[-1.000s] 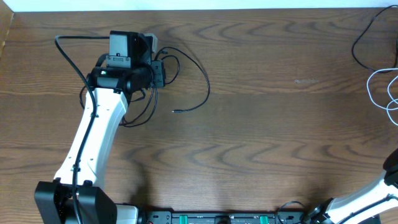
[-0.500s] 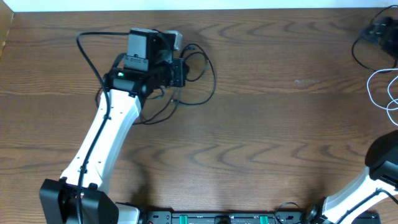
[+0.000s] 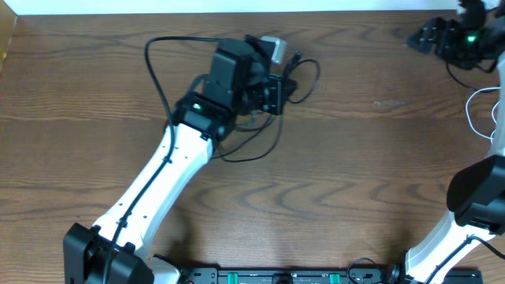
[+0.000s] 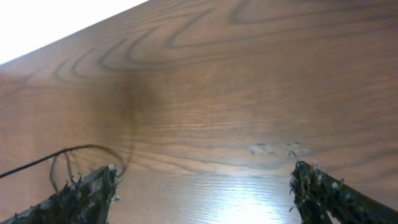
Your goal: Untangle cables
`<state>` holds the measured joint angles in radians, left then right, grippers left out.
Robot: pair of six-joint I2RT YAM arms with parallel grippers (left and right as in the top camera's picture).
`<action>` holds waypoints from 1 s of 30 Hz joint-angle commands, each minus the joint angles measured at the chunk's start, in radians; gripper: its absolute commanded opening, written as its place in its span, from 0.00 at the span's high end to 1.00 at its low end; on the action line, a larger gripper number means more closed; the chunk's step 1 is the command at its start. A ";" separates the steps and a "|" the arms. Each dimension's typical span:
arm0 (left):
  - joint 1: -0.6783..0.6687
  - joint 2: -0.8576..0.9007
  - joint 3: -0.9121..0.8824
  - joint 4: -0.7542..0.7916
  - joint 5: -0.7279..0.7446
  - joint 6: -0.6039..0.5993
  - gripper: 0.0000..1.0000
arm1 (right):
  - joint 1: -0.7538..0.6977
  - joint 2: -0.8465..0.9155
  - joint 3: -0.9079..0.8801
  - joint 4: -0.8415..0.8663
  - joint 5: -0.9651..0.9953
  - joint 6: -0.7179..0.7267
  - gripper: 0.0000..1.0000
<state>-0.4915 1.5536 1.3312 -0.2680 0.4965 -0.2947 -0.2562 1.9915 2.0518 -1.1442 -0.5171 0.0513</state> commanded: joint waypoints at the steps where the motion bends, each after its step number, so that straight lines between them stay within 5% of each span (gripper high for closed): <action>1: -0.050 -0.012 0.003 0.039 0.016 -0.063 0.72 | 0.027 -0.030 0.009 -0.003 -0.005 -0.027 0.12; 11: -0.074 -0.011 0.003 -0.084 -0.104 -0.061 0.67 | 0.059 -0.030 0.009 -0.047 -0.006 -0.027 0.12; 18: -0.077 0.041 0.002 -0.357 -0.302 0.049 0.47 | 0.084 -0.030 0.009 -0.047 -0.006 -0.027 0.12; 22: -0.077 0.111 0.002 -0.468 -0.398 0.121 0.25 | 0.088 -0.030 0.009 -0.049 -0.006 -0.027 0.12; 30: -0.049 0.111 0.039 -0.495 -0.512 0.140 0.20 | 0.138 -0.030 0.008 -0.071 -0.005 -0.027 0.13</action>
<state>-0.5667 1.7065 1.3315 -0.7540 0.0624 -0.1802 -0.1623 1.9915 2.0518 -1.2053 -0.5159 0.0399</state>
